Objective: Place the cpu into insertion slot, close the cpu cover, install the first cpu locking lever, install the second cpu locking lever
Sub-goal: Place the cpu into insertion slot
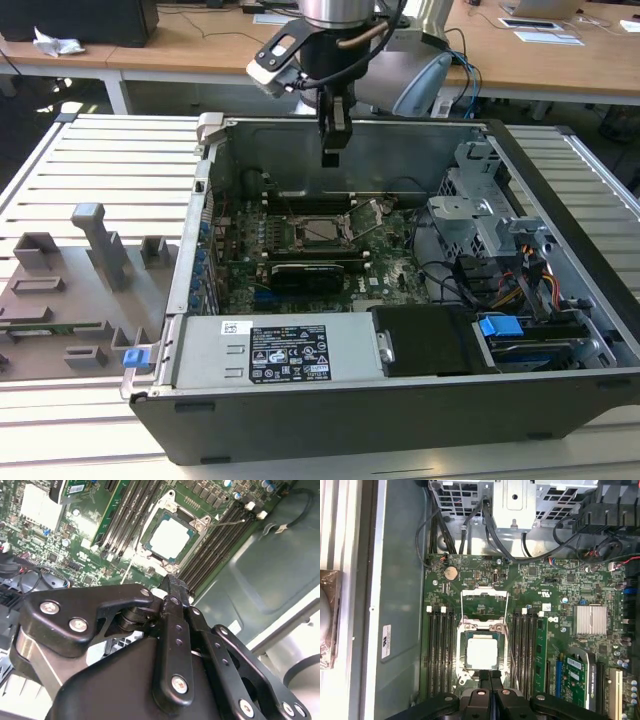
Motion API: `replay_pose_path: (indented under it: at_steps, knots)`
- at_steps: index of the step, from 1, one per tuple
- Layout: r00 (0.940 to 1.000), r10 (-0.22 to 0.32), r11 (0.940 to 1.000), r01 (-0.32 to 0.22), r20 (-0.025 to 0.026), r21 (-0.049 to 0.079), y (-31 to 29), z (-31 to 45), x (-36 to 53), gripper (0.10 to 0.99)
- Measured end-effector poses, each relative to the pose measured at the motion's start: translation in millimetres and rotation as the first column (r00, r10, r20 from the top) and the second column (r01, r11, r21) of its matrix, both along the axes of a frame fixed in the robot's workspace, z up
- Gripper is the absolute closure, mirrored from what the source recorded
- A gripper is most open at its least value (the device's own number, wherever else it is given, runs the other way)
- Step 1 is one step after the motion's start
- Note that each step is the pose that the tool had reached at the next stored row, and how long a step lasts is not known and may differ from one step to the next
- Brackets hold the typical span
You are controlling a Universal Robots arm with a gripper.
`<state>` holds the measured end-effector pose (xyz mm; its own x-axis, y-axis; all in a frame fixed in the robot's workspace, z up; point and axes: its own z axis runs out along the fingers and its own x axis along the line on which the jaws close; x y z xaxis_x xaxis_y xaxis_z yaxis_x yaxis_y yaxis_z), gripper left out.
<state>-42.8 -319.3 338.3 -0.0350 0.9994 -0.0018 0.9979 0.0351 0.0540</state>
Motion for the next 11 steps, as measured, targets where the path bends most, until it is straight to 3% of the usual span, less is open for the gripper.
replay_pose_path:
  at_steps: [3,11]
  knots:
    - [1.0000,0.000,1.0000,0.000,0.0001,0.000,0.0,5.6,0.0,0.980]
    - [1.0000,0.000,1.0000,0.000,0.0000,0.000,0.0,5.9,0.0,0.980]
